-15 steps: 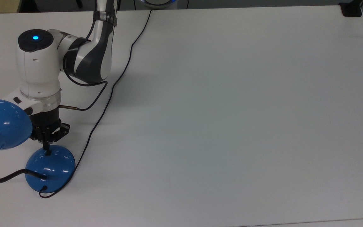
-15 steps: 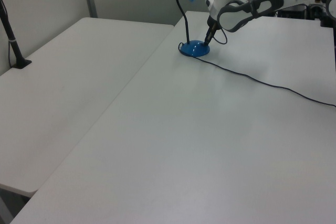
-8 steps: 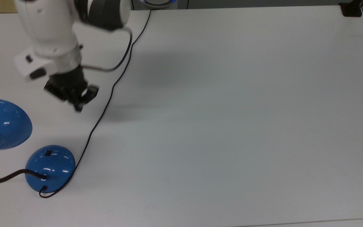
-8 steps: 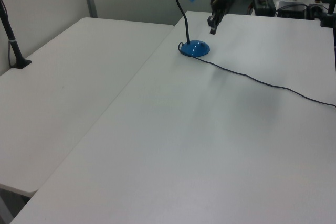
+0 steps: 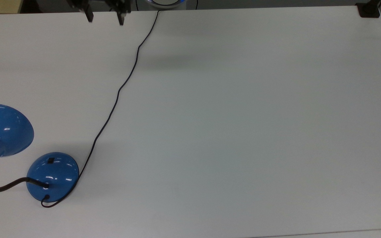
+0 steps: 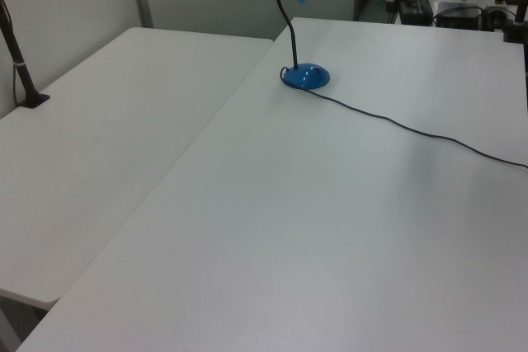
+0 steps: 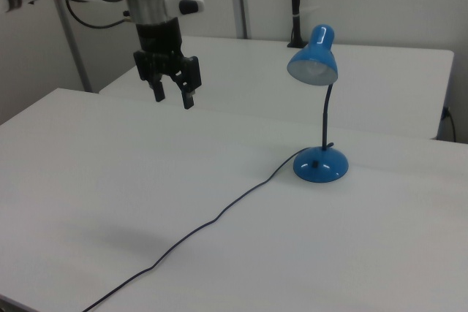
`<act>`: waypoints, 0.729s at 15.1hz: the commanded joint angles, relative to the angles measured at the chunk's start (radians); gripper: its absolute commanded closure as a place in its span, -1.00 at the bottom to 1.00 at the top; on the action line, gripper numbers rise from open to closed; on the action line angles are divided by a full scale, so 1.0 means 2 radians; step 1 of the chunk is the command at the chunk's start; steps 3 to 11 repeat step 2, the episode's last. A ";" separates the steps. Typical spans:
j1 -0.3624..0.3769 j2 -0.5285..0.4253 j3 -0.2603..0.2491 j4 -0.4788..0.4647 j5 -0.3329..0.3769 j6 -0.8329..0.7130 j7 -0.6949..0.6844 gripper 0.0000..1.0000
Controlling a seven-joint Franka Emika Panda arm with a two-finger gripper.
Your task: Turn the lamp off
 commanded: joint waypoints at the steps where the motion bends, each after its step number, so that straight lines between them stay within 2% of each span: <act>1: 0.010 -0.012 -0.003 -0.033 -0.009 -0.002 0.025 -1.00; 11: 0.014 -0.012 -0.008 -0.030 -0.006 -0.001 0.031 -1.00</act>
